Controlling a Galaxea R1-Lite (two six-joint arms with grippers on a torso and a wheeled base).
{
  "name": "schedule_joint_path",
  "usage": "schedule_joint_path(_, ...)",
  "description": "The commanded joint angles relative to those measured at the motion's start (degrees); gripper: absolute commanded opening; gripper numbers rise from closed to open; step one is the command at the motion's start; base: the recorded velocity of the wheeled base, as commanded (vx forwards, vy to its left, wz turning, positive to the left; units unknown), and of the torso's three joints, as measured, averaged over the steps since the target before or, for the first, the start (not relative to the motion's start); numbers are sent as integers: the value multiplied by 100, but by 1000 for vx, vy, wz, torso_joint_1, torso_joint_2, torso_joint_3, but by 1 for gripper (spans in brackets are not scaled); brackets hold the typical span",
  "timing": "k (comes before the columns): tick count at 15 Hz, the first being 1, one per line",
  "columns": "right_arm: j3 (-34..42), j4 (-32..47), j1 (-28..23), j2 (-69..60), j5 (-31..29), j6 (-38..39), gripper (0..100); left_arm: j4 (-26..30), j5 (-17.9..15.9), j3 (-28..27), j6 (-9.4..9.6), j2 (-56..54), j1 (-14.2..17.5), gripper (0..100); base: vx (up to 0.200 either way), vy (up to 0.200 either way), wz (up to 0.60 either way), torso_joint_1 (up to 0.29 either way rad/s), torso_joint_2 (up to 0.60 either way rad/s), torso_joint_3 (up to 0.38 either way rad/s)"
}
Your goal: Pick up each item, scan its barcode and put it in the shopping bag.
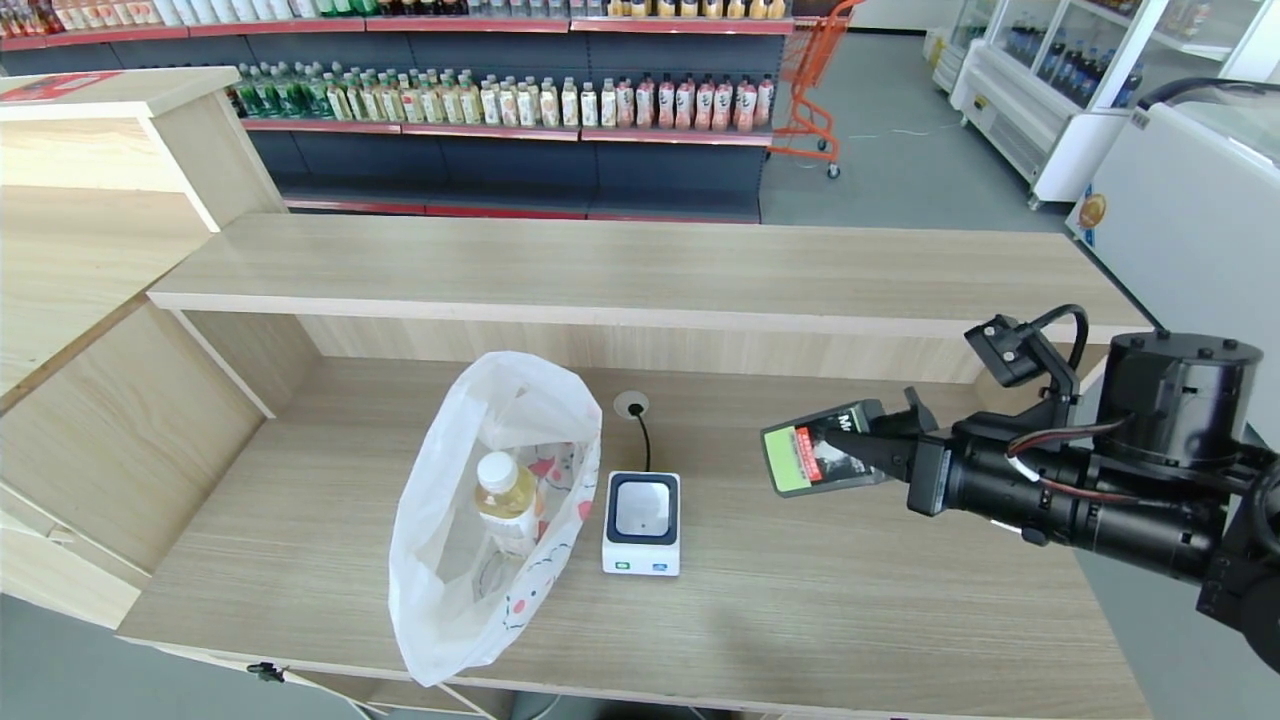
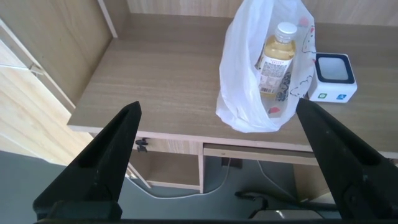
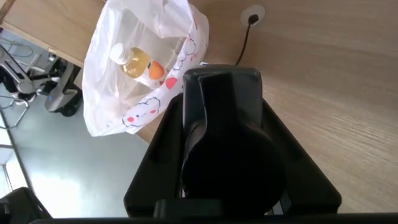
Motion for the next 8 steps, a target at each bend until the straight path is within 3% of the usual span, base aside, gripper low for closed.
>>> schedule_joint_path(1,31,2,-2,-16,4,8,0,0,2,0,6,-2,0,100,0,0,0,0,0,0)
schedule_joint_path(4,31,37,16,-34,-5,351,0,0,2,0,24,-2,0,100,0,0,0,0,0,0)
schedule_joint_path(8,23,54,7,46,-5,852,0,0,2,0,6,-2,0,100,0,200,0,-4,4,5)
